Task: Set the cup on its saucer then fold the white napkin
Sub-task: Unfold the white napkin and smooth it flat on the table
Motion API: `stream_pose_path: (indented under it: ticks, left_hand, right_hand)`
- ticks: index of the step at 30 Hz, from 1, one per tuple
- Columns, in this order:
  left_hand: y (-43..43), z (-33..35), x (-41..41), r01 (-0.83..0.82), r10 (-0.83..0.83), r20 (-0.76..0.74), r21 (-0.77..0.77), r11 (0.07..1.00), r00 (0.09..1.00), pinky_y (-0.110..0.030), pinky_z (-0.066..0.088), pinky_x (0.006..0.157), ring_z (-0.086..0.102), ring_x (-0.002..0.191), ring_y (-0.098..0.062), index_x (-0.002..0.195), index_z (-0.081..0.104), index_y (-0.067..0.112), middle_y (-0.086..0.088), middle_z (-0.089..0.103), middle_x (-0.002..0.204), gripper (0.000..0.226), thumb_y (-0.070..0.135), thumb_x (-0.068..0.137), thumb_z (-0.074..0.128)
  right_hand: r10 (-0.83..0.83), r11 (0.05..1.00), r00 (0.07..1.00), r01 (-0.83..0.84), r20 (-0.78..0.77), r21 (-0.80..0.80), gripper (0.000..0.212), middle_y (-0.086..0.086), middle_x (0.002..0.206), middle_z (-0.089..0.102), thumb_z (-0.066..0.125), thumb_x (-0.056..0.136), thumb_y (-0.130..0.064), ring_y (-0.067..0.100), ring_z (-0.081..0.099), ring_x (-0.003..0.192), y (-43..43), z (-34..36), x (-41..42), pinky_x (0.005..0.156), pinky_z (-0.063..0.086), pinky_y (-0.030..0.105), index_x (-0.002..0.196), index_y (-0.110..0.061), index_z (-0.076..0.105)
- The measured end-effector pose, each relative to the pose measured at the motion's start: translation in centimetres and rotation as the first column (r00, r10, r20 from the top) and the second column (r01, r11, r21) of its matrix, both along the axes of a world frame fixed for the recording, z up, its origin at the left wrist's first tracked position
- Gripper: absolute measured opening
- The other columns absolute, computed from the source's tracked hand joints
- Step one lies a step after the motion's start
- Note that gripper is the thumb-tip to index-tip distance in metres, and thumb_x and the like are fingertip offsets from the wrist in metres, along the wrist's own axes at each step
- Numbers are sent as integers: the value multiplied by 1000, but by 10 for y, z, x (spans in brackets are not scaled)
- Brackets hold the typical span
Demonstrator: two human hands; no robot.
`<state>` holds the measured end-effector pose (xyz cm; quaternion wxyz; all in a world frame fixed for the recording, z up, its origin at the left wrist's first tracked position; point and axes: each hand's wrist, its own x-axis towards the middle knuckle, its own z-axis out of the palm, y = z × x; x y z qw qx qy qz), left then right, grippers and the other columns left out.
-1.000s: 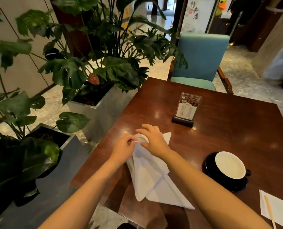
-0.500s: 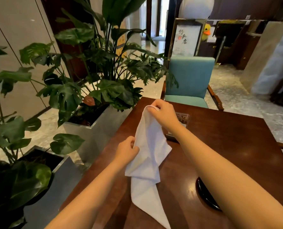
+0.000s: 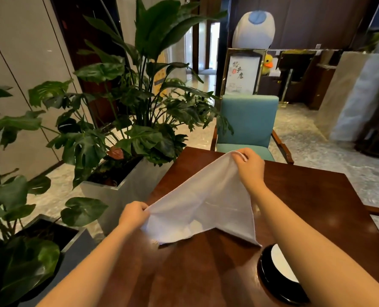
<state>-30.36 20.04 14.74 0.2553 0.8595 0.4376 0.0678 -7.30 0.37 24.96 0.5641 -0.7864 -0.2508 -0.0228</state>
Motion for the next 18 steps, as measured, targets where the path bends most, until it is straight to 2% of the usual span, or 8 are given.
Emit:
stream_pose_path:
  ticks: [3,6,7,9,11,12,15,18]
  left_hand:
    - [9,9,-3,-82,82,117,-3,997,990,-28,33,50,43,52,-17,51,55,22,1,49,52,35,8,84,52]
    - [13,22,-2,-204,232,370,-114,972,899,-37,45,70,60,81,-29,84,73,11,-13,68,83,16,15,88,58]
    - [13,27,-1,-224,311,489,-231,947,815,-38,46,78,60,88,-28,92,73,9,-14,69,94,15,15,88,60]
    - [12,40,3,-149,507,650,-524,838,566,-36,48,81,59,90,-25,99,70,10,-13,66,104,15,14,87,63]
    - [10,54,8,11,643,666,-698,716,379,-35,50,74,59,84,-21,100,66,12,-10,64,100,13,13,89,59]
    - [7,63,11,64,674,661,-728,683,330,-33,49,71,59,81,-19,100,64,12,-8,63,97,12,14,91,56]
    - [-2,85,21,68,683,669,-727,683,294,-35,49,77,59,88,-22,115,56,14,-8,61,101,24,23,94,51]
    - [-17,113,28,-61,526,749,-551,832,402,-34,45,71,55,81,-20,103,58,22,-5,57,90,21,32,95,41]
  right_hand:
    - [5,1000,999,-5,-41,-12,19,0,87,59,53,93,-25,10,52,77,-7,1,3,58,36,15,94,-10,64]
    - [16,1000,997,-14,-81,18,21,2,81,54,47,94,-24,12,49,73,-7,4,1,56,38,20,91,-6,57]
    - [16,999,995,-12,-102,32,22,4,84,53,43,96,-24,14,49,76,-7,4,0,58,39,23,93,-5,55]
    - [22,998,990,-15,-138,54,22,5,90,52,36,99,-25,16,49,82,-6,2,-4,60,40,26,99,-7,50]
    - [28,997,986,-17,-162,69,21,4,95,52,33,100,-25,18,49,87,-6,0,-12,66,40,29,103,-10,48]
    - [23,997,986,-10,-167,78,22,4,98,52,33,101,-25,18,49,90,-4,-2,-15,72,39,29,106,-10,48]
    - [11,996,979,8,-205,91,26,4,104,52,32,101,-25,17,48,95,0,1,-27,81,39,30,114,-11,50]
    - [26,998,972,-10,-234,67,33,5,108,54,30,100,-32,20,50,101,7,13,-39,89,42,35,116,-13,51]
